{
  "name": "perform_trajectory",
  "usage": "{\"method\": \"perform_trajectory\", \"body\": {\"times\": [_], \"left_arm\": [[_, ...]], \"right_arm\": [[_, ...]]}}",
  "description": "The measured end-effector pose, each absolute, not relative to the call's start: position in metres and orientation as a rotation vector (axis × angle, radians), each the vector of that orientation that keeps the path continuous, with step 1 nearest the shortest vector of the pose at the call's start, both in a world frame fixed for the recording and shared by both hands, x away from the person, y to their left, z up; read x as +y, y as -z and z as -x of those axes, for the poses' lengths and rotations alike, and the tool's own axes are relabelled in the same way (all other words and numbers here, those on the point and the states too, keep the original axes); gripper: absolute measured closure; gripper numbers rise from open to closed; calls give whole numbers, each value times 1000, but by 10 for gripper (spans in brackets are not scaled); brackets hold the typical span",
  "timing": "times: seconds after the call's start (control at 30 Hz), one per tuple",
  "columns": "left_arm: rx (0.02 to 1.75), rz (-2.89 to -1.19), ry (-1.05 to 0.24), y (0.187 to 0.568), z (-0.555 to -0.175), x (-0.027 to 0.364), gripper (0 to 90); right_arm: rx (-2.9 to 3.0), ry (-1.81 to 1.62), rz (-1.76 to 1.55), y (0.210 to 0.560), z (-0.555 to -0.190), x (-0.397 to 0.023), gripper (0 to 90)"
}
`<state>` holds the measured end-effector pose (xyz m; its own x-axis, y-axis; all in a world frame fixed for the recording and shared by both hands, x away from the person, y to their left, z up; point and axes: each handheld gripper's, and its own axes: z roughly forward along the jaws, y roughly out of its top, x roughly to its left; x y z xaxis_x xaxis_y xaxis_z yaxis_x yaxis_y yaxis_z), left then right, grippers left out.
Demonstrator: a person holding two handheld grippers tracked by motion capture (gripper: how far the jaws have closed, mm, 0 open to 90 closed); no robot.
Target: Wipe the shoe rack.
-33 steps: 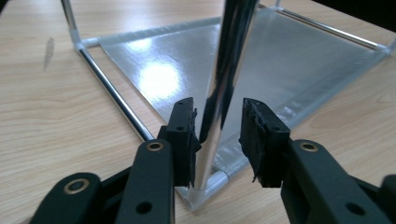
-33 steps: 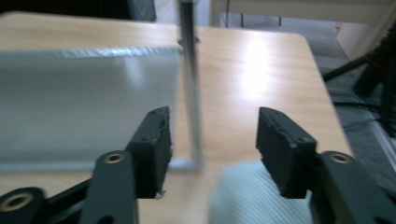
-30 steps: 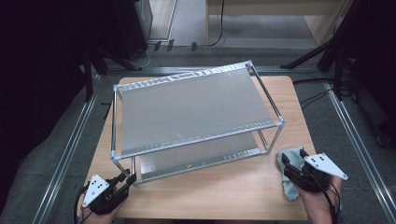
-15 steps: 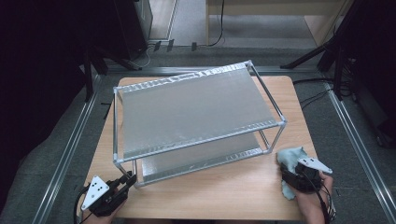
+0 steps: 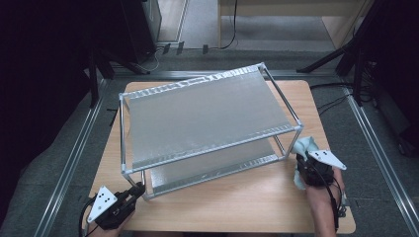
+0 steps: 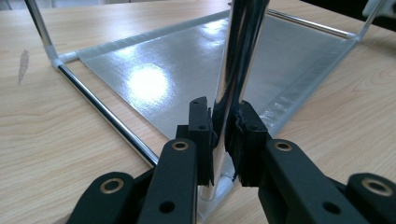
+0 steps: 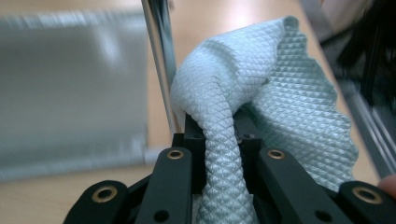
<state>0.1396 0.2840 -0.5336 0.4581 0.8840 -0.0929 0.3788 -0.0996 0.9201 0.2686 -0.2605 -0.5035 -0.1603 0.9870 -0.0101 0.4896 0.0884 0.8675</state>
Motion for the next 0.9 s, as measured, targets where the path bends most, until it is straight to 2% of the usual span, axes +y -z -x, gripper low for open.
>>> {"method": "perform_trajectory", "body": {"times": [0.23,0.37,0.57,0.77,0.9], "left_arm": [[1103,-1679,-611,534,-140,288,806],[1110,-1675,-607,534,-140,288,805],[1112,-1678,-607,533,-140,288,805],[1108,-1682,-604,533,-140,288,805],[1104,-1684,-604,533,-140,288,805]], "right_arm": [[1675,-1085,-1345,476,-266,-256,804],[1749,-1063,-1389,490,-263,-256,799],[1907,-963,-1371,525,-243,-234,800],[1961,-977,-1298,512,-240,-211,800],[1891,-1007,-1418,517,-247,-215,795]]}}
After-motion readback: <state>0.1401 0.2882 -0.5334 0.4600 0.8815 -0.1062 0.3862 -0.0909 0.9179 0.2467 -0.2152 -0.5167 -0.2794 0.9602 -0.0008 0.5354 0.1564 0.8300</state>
